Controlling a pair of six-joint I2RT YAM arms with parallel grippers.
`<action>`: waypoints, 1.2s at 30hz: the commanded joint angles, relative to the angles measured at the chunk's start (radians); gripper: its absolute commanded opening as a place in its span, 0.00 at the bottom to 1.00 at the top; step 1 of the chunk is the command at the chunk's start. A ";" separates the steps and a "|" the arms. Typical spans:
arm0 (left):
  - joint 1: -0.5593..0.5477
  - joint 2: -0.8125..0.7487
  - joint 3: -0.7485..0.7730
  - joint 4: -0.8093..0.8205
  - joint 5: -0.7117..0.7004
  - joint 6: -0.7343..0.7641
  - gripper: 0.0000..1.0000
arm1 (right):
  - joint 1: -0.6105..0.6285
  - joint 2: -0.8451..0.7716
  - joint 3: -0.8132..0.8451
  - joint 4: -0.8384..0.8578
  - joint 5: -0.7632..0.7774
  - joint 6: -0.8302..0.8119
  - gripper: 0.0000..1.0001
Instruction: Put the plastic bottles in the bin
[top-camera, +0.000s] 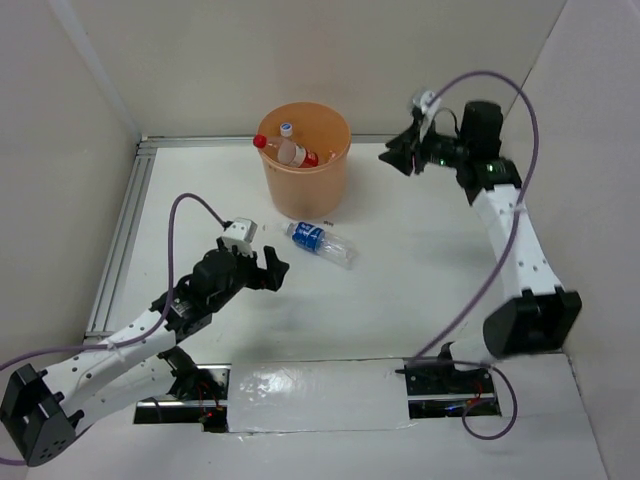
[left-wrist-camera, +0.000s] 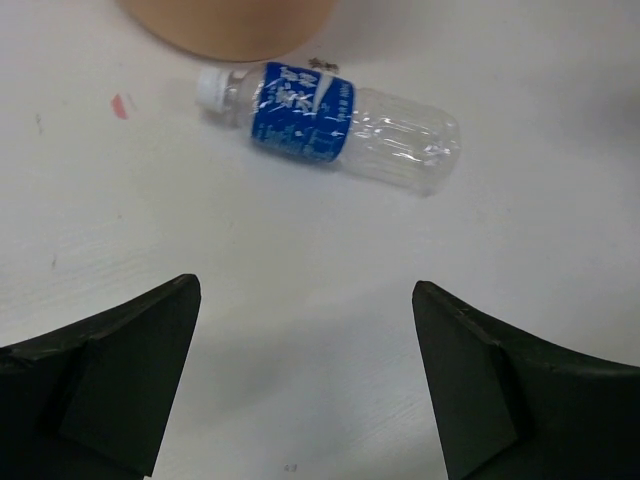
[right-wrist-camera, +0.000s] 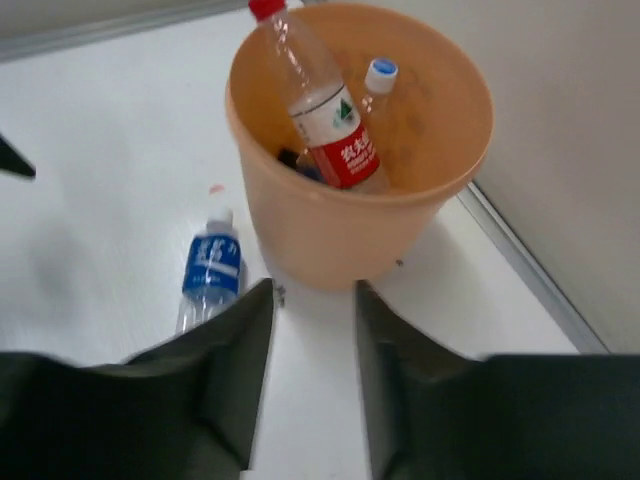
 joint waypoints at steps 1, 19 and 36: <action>0.026 -0.010 -0.006 -0.013 -0.150 -0.211 1.00 | 0.036 -0.137 -0.329 -0.116 0.051 -0.065 0.36; 0.114 -0.046 -0.050 -0.041 -0.078 -0.329 1.00 | 0.329 0.218 -0.530 0.278 0.430 0.041 1.00; 0.124 -0.110 -0.079 -0.073 -0.098 -0.329 1.00 | 0.394 0.269 -0.493 0.358 0.464 -0.169 1.00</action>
